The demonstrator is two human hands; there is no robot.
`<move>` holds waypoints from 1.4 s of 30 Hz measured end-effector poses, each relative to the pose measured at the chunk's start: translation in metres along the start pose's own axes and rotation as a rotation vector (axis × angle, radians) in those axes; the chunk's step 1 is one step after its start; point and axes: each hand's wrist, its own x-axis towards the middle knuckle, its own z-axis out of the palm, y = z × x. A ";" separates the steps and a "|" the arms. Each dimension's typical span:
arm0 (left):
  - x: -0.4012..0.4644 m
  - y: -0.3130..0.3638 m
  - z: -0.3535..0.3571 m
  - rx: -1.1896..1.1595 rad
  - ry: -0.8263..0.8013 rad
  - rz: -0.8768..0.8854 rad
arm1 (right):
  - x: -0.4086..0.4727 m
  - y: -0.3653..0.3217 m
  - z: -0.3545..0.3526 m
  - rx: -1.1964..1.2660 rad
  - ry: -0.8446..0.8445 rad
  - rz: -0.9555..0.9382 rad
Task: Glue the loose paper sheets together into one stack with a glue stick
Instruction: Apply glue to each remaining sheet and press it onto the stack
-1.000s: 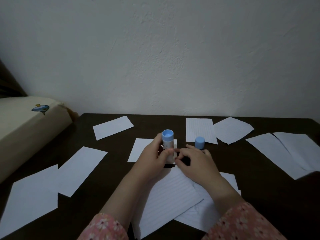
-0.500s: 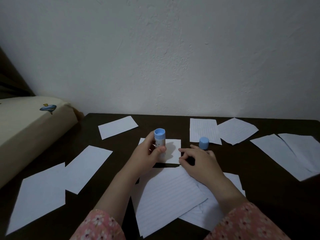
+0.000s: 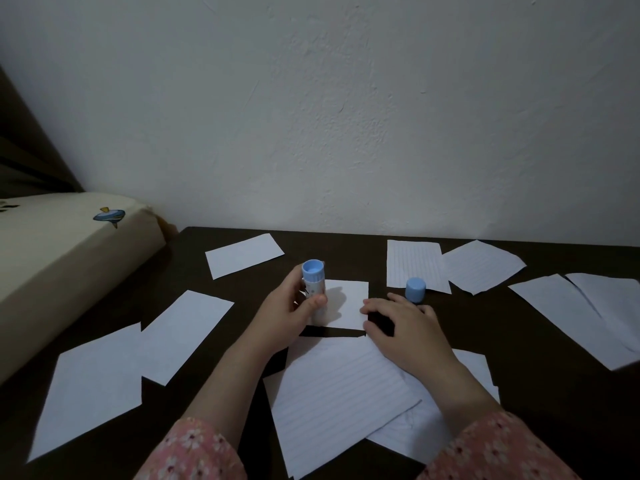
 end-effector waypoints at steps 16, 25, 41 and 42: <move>-0.004 -0.010 -0.022 -0.009 0.077 -0.064 | 0.001 0.001 0.001 0.000 0.006 -0.005; -0.005 -0.010 -0.024 -0.029 0.153 -0.096 | 0.000 -0.001 -0.002 0.014 -0.006 -0.001; 0.009 -0.007 -0.024 -0.680 0.599 -0.373 | 0.002 -0.004 -0.004 -0.019 0.020 -0.038; 0.009 -0.004 -0.020 -0.659 0.543 -0.366 | 0.001 -0.004 -0.004 -0.023 0.031 -0.054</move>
